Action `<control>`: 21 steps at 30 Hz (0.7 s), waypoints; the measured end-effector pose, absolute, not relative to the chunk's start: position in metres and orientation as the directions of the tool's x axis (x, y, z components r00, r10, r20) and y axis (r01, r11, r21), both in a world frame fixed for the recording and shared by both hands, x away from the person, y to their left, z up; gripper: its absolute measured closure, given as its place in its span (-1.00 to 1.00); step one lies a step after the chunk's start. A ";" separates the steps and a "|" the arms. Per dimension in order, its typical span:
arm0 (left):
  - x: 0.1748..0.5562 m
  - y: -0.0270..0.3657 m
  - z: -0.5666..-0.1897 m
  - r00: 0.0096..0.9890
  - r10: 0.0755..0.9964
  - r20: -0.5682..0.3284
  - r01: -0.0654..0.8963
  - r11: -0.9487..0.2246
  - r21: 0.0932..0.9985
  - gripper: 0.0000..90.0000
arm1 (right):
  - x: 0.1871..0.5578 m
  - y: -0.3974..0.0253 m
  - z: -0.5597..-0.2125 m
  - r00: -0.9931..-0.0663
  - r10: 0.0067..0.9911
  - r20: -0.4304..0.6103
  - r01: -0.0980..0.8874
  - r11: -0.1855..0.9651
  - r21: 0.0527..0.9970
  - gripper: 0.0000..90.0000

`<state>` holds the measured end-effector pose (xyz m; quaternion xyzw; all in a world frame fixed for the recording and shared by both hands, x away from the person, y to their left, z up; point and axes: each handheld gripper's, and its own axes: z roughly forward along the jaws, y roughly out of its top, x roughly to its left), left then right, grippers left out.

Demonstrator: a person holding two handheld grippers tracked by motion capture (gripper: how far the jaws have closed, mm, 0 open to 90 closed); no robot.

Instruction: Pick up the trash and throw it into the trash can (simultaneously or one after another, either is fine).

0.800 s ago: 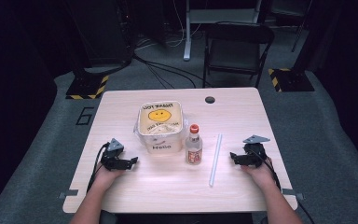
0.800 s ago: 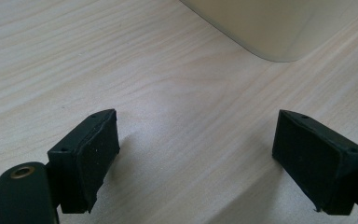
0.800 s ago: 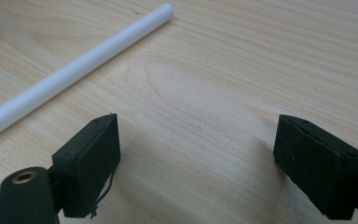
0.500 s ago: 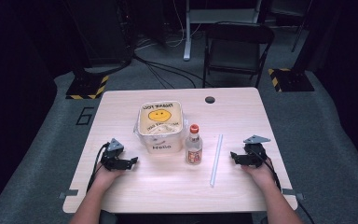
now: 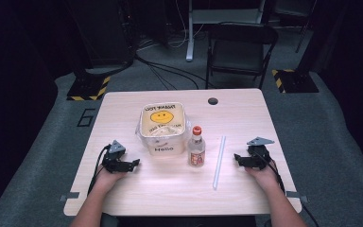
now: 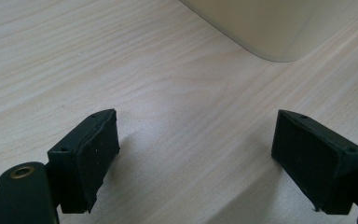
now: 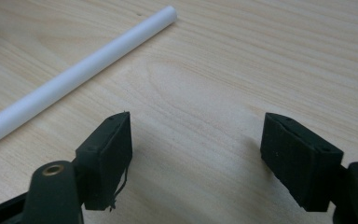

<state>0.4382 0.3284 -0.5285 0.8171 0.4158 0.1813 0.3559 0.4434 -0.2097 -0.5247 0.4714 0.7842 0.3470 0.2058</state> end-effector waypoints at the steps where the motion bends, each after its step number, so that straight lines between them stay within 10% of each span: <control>1: 0.438 0.328 -0.529 0.585 0.811 -0.004 0.550 -0.394 0.736 -0.67 | 0.443 -0.210 -0.523 -0.464 0.886 0.007 0.606 0.312 0.732 -0.37; 21: 0.437 0.328 -0.529 0.588 0.809 -0.004 0.549 -0.395 0.737 -0.68 | 0.427 -0.192 -0.491 -0.528 0.849 0.021 0.593 0.351 0.724 -0.12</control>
